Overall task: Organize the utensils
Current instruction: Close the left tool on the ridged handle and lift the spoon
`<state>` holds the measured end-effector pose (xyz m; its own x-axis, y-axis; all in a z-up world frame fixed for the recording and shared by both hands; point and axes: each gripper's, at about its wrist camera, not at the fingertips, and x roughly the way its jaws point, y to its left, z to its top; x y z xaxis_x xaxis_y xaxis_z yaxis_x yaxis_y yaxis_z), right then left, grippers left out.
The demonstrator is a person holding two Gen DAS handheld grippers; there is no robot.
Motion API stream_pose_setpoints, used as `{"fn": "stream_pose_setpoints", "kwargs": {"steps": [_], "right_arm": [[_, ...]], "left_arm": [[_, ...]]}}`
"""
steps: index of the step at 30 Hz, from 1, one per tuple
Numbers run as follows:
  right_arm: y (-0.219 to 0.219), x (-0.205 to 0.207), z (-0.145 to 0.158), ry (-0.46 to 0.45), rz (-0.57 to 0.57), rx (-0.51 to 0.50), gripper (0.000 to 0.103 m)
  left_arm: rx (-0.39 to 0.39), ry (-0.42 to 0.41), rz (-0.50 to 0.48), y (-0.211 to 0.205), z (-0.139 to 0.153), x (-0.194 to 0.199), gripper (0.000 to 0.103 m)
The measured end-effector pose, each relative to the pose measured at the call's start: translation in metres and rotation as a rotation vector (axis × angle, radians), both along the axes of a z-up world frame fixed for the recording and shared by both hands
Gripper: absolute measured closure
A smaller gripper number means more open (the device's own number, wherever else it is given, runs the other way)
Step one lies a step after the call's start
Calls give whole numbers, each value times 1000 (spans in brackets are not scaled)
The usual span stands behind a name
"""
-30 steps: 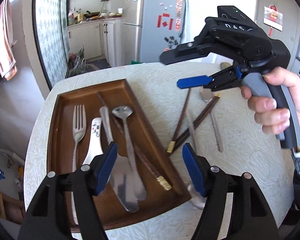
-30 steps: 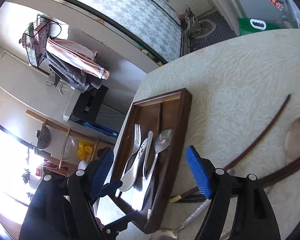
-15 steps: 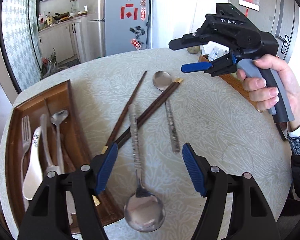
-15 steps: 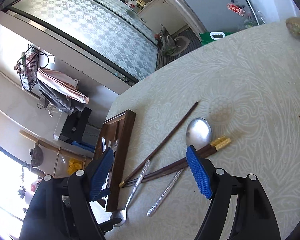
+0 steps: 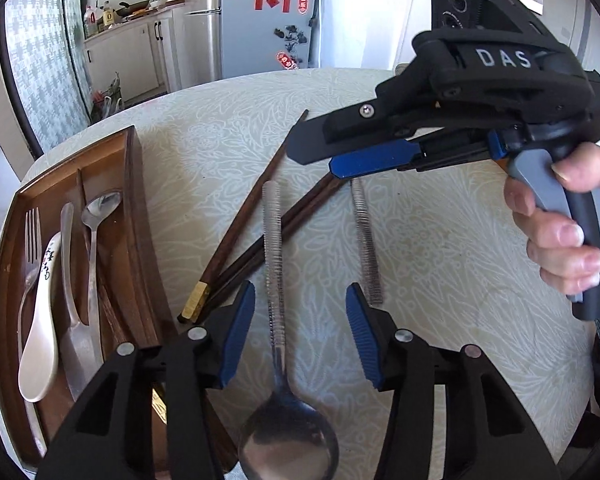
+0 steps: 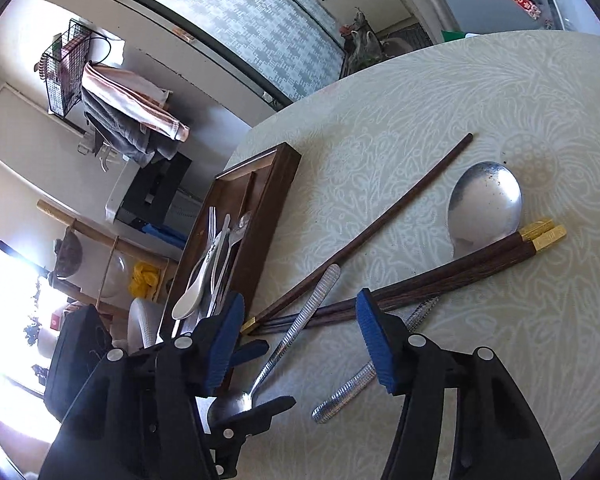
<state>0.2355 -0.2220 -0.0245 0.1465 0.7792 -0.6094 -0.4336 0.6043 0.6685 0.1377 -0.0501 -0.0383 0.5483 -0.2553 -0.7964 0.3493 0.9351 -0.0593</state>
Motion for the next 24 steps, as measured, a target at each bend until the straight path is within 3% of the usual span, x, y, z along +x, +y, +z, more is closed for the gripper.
{"fn": "stream_pose_setpoints", "kwargs": {"steps": [3, 5, 6, 7, 12, 19, 22, 24], "right_arm": [[2, -1, -2, 2, 7, -4, 44], [3, -2, -4, 3, 7, -6, 44], [4, -2, -5, 5, 7, -6, 44], [4, -1, -6, 8, 5, -5, 44], [7, -3, -11, 16, 7, -11, 45], [9, -4, -13, 24, -4, -5, 49], [8, -3, -14, 26, -20, 4, 69], [6, -2, -13, 19, -30, 9, 92]], "left_arm": [[14, 2, 9, 0, -4, 5, 59], [13, 0, 18, 3, -4, 6, 69], [12, 0, 24, 6, -4, 7, 87], [18, -2, 29, 8, -4, 8, 93], [18, -14, 30, 6, -5, 8, 94], [-58, -57, 36, 10, 4, 3, 95], [-56, -68, 9, 4, 8, 0, 95], [-58, -69, -2, 1, 9, -1, 94]]}}
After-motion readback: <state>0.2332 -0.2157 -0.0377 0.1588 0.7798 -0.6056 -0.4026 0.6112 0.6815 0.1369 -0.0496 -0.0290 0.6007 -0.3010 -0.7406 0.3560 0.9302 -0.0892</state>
